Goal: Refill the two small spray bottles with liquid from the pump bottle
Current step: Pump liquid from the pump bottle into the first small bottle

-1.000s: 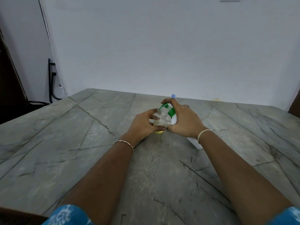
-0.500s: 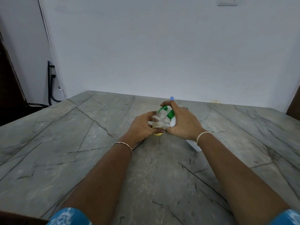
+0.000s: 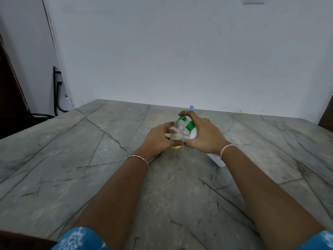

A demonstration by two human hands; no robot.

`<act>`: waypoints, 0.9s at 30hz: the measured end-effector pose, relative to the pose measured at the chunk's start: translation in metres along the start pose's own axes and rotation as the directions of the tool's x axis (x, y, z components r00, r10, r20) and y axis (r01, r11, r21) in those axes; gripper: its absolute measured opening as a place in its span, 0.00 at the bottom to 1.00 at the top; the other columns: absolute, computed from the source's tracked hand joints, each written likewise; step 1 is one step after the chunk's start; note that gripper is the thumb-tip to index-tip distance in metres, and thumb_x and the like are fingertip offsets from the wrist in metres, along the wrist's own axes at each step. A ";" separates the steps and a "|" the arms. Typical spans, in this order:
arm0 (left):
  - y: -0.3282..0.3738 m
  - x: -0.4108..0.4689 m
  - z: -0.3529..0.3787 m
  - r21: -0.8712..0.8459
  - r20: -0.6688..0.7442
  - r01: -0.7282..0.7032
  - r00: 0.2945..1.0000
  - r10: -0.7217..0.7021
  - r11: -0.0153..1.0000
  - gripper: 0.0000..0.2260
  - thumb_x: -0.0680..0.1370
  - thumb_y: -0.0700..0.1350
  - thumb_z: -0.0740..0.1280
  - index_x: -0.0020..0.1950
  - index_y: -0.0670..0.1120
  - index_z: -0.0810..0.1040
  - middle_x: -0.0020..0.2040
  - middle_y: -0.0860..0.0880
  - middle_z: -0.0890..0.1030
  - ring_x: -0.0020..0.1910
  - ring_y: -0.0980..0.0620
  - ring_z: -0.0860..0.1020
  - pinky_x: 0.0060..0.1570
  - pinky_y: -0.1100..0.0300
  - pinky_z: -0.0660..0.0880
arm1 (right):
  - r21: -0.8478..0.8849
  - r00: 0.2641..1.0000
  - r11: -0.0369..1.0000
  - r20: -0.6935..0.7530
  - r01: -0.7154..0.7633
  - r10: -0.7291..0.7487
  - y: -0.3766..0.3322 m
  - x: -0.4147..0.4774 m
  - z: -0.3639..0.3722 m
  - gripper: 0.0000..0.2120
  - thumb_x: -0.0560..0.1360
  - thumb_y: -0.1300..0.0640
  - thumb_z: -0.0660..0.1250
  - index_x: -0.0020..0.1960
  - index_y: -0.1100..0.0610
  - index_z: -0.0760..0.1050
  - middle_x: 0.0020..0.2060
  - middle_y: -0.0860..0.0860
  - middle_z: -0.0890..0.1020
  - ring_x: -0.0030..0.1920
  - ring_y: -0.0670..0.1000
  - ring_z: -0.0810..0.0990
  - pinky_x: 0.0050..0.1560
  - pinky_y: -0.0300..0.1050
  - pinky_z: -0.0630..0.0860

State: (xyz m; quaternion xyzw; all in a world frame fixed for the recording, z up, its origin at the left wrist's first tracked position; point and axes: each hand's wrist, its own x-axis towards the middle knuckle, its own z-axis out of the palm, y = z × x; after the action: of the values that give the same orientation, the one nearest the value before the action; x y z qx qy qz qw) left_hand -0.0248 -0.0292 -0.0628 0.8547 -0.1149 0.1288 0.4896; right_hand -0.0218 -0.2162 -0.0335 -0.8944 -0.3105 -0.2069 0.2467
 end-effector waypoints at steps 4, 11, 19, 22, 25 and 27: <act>-0.002 0.001 0.001 -0.025 -0.008 0.004 1.000 -0.004 1.000 0.34 0.63 0.45 0.81 0.68 0.51 0.75 0.55 0.50 0.82 0.51 0.53 0.82 0.57 0.52 0.79 | 0.034 1.000 0.999 0.005 0.001 -0.001 -0.001 0.002 -0.001 0.32 0.66 0.50 0.75 0.64 0.40 0.61 0.50 0.47 0.81 0.44 0.51 0.79 0.46 0.50 0.78; -0.006 0.003 0.001 -0.034 -0.004 0.008 1.000 -0.009 0.999 0.34 0.62 0.46 0.82 0.67 0.52 0.75 0.54 0.50 0.83 0.52 0.53 0.82 0.56 0.51 0.79 | 0.038 1.000 0.999 -0.018 -0.011 0.011 -0.001 0.002 0.002 0.32 0.66 0.51 0.75 0.62 0.39 0.61 0.49 0.45 0.80 0.43 0.50 0.78 0.46 0.51 0.79; -0.006 0.003 0.001 -0.021 -0.005 0.008 1.000 -0.008 1.000 0.36 0.62 0.48 0.82 0.68 0.53 0.75 0.54 0.51 0.83 0.49 0.54 0.83 0.56 0.52 0.79 | 0.021 1.000 1.000 -0.010 -0.014 0.014 -0.002 0.002 0.001 0.33 0.66 0.50 0.75 0.63 0.38 0.60 0.50 0.47 0.81 0.43 0.51 0.78 0.46 0.53 0.80; -0.006 0.003 0.001 -0.032 0.001 0.012 1.000 -0.012 0.999 0.35 0.62 0.47 0.82 0.67 0.54 0.75 0.54 0.52 0.83 0.48 0.54 0.84 0.55 0.52 0.80 | 0.010 1.000 1.000 -0.027 -0.012 0.012 -0.002 0.002 0.001 0.32 0.65 0.50 0.75 0.62 0.39 0.61 0.49 0.46 0.80 0.43 0.50 0.78 0.46 0.53 0.80; -0.004 0.002 0.001 -0.032 -0.001 0.004 1.000 -0.004 0.999 0.34 0.63 0.46 0.81 0.67 0.53 0.75 0.54 0.51 0.83 0.48 0.55 0.83 0.55 0.54 0.79 | 0.006 1.000 1.000 -0.025 -0.012 0.013 -0.002 0.001 0.001 0.32 0.65 0.50 0.74 0.63 0.40 0.61 0.51 0.46 0.80 0.43 0.50 0.77 0.46 0.51 0.79; -0.003 0.001 0.001 -0.027 0.000 0.004 1.000 -0.004 1.000 0.34 0.63 0.46 0.81 0.68 0.52 0.75 0.54 0.51 0.83 0.49 0.56 0.83 0.55 0.55 0.79 | 0.006 1.000 1.000 -0.016 -0.011 0.011 -0.001 0.000 0.001 0.33 0.66 0.49 0.73 0.64 0.38 0.60 0.52 0.47 0.80 0.43 0.51 0.77 0.46 0.51 0.78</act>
State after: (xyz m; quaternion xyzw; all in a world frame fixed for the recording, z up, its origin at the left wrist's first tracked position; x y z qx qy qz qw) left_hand -0.0232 -0.0288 -0.0653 0.8482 -0.1150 0.1265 0.5014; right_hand -0.0222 -0.2147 -0.0337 -0.8937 -0.3043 -0.2118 0.2528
